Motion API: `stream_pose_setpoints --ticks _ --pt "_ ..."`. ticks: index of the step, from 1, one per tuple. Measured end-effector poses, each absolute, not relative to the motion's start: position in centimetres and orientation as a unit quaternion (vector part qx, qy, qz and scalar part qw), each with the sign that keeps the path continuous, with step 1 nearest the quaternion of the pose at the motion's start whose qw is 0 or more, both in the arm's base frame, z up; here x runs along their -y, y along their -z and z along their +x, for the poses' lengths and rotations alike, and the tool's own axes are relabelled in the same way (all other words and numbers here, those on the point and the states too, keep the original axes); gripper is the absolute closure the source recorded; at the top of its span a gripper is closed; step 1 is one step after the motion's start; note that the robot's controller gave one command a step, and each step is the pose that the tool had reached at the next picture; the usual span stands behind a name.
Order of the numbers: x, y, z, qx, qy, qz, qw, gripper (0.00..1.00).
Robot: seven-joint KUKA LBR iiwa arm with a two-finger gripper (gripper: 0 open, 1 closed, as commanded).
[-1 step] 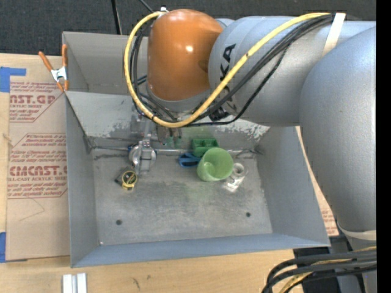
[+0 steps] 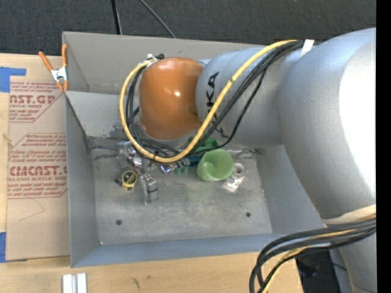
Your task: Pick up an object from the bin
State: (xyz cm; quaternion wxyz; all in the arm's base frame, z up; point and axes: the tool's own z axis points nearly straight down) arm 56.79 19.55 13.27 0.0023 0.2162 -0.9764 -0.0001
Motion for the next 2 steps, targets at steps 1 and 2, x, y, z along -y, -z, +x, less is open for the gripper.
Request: stream_pose_setpoints --ticks 1,2 --pt "-19.56 -6.54 58.30 0.971 0.000 0.239 0.001 0.00" --pt "-19.79 -7.12 58.45 0.971 0.003 0.239 -0.002 1.00"
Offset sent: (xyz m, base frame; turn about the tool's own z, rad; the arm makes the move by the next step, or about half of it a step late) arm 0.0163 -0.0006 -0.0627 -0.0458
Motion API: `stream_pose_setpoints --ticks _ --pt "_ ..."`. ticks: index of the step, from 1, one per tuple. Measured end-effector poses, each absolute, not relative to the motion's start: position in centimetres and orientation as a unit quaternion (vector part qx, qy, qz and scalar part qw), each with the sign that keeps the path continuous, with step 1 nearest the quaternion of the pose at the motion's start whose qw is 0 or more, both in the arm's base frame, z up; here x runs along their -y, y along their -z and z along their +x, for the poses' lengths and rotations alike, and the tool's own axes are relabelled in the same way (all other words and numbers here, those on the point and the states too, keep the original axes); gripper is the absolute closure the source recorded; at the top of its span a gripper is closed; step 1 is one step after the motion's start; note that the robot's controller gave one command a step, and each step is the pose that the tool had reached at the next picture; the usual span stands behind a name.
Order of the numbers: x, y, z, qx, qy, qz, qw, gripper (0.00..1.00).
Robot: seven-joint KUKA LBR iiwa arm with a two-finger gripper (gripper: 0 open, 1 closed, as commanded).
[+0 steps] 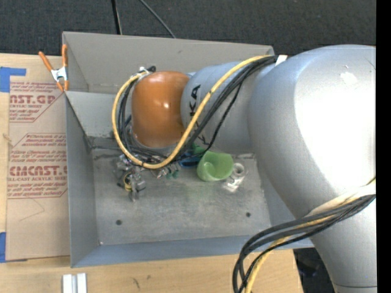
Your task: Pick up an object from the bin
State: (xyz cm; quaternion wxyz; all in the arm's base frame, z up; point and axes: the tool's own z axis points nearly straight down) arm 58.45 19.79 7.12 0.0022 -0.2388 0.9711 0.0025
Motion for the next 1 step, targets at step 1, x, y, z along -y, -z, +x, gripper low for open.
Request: stream_pose_setpoints --ticks 1 --pt "-20.62 -20.32 57.57 -0.967 -0.001 -0.254 0.006 1.00"
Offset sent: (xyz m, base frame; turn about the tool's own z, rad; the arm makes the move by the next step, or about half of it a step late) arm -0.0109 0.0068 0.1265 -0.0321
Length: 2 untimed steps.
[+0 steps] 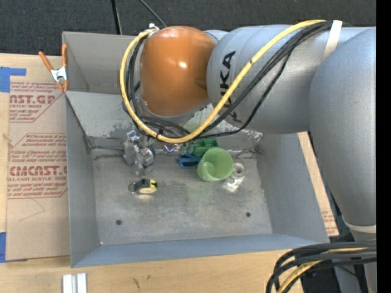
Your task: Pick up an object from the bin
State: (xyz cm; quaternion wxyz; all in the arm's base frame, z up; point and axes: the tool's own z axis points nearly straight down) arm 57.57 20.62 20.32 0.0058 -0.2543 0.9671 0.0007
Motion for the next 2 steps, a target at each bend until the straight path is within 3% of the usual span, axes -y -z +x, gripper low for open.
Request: stream_pose_setpoints --ticks 1,2 --pt "-13.68 -15.62 55.11 -0.993 0.000 -0.116 0.000 1.00" --pt "-13.76 -15.69 55.15 -0.993 0.000 -0.117 0.001 0.00"
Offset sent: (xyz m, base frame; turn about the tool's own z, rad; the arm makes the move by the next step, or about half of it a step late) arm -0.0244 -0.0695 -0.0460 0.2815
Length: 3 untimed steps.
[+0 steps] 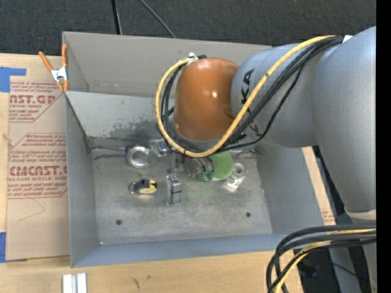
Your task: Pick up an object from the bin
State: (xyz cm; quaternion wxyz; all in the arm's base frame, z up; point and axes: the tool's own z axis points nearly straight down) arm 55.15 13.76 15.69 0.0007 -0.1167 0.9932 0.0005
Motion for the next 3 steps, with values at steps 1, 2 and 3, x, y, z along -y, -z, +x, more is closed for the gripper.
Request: stream_pose_setpoints --ticks 1,2,3 --pt "-15.3 -6.7 56.6 -0.946 -0.001 -0.324 -0.002 0.00" --pt "-15.3 -7.0 56.7 -0.946 -0.001 -0.323 0.001 1.00" --pt "-15.6 -23.2 57.9 -0.941 0.000 -0.338 0.006 1.00"
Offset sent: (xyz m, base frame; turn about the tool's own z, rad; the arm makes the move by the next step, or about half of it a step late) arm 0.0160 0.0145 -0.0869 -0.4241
